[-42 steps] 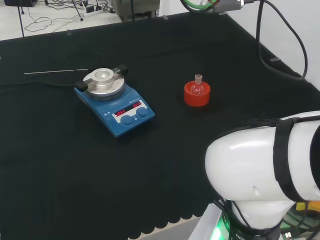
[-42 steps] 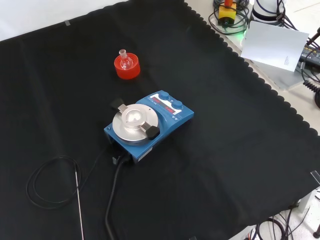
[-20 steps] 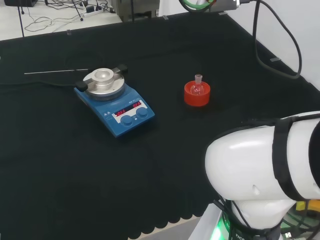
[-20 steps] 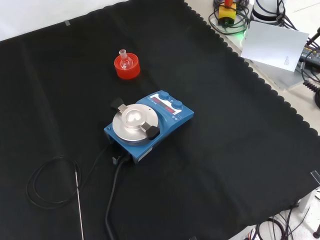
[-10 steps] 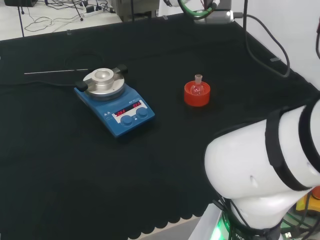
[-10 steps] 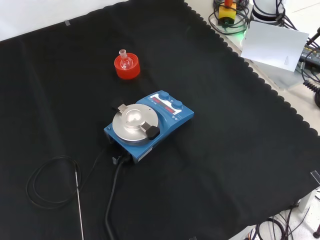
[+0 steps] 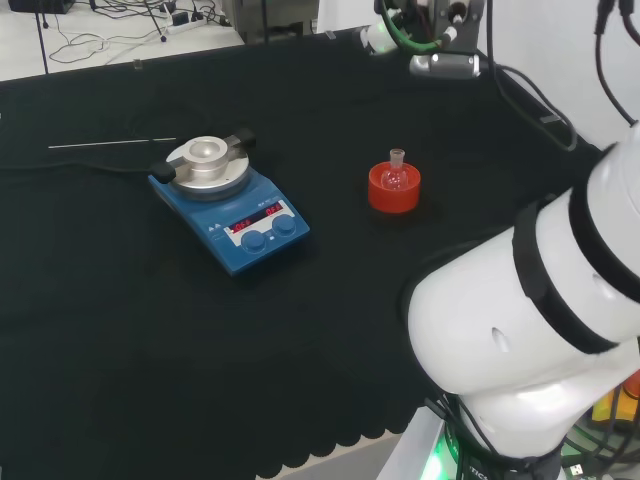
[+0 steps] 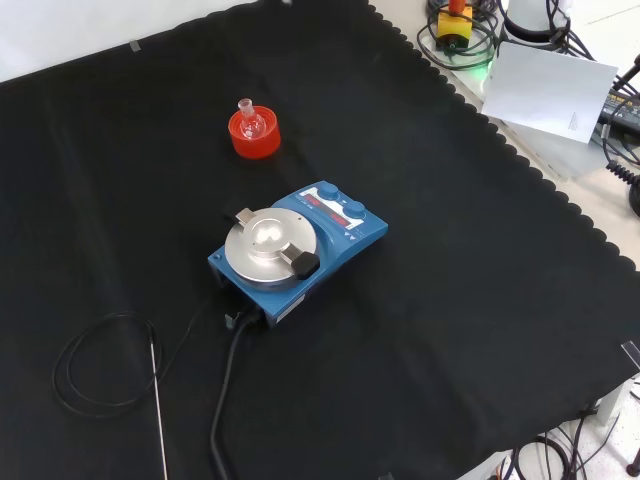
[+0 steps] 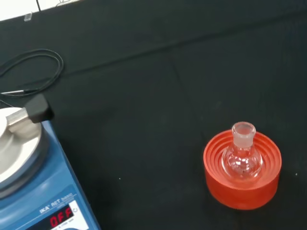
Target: Pick up the round-bottom flask.
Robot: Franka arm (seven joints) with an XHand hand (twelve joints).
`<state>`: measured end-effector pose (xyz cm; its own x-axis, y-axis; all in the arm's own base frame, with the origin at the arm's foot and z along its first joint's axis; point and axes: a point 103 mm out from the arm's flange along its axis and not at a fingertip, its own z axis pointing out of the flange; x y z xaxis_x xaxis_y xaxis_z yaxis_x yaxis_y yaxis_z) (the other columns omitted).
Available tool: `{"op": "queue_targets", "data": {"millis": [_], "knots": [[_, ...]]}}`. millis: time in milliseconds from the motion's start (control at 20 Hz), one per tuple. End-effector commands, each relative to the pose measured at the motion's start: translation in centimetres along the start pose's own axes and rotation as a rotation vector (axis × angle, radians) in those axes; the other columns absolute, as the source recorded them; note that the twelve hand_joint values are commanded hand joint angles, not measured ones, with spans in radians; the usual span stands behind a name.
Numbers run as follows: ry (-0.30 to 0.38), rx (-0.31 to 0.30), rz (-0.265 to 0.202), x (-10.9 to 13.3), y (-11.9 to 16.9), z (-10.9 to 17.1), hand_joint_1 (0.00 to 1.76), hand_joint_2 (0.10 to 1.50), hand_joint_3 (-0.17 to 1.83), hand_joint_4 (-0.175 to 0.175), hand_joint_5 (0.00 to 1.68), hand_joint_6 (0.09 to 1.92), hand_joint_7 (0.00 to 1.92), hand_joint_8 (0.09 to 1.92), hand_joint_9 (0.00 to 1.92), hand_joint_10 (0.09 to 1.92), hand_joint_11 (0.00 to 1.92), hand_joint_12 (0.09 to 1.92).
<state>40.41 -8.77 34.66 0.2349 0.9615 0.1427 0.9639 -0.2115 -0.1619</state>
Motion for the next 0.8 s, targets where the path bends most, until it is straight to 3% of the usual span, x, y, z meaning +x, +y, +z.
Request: {"op": "queue_targets", "data": {"millis": [50,800], "knots": [[0.081,0.029,0.038,-4.1,4.8,4.8,0.64,0.91,0.43,-0.03,0.44,0.13,0.16,0.65,0.31,0.68,0.18,1.38],[0.101,0.126,0.076,-6.6,9.0,12.8,0.68,0.84,0.49,-0.028,0.47,0.1,0.18,0.66,0.32,0.68,0.19,1.37]]}}
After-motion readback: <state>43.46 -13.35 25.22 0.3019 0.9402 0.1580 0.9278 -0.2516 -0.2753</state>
